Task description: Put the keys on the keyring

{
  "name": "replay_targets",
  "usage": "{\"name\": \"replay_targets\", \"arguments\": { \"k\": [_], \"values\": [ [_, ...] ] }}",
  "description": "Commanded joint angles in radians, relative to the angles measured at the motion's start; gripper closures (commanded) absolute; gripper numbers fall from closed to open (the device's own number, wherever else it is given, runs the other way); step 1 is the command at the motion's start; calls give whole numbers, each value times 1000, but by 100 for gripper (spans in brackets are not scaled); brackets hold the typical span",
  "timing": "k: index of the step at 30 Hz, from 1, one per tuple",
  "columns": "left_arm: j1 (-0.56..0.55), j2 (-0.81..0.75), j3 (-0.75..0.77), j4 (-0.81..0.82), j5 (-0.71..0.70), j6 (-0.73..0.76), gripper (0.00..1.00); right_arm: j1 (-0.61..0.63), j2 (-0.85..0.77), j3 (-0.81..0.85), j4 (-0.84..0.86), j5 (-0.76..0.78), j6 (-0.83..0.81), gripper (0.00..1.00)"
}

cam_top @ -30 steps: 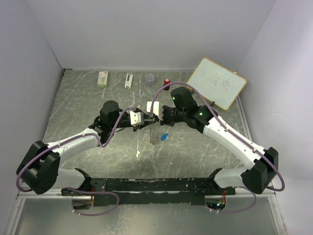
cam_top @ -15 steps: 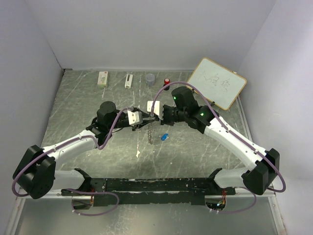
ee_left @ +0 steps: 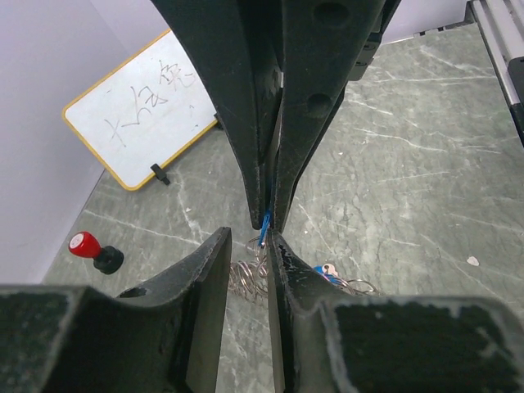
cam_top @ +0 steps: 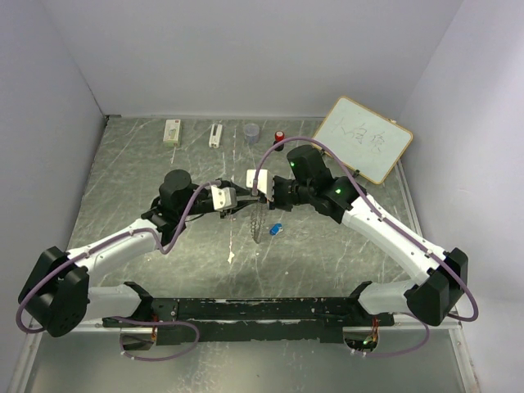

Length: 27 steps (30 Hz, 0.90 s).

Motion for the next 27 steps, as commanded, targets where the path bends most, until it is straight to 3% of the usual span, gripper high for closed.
{"name": "replay_targets", "arguments": {
  "k": [1,11,22,27],
  "values": [
    [4,9,24,13,26,18,67,-1,-12,22,10,-8,-1,100],
    [4,37,41,-8,47,27,67,-1,-11,23,4,-18,-5,100],
    [3,79,85,-28,98,43,81,0,-19,22,-8,-34,-17,100],
    [4,99,109,-56,132,53,79,1,-24,22,-14,-48,-33,100]
  ]
}}
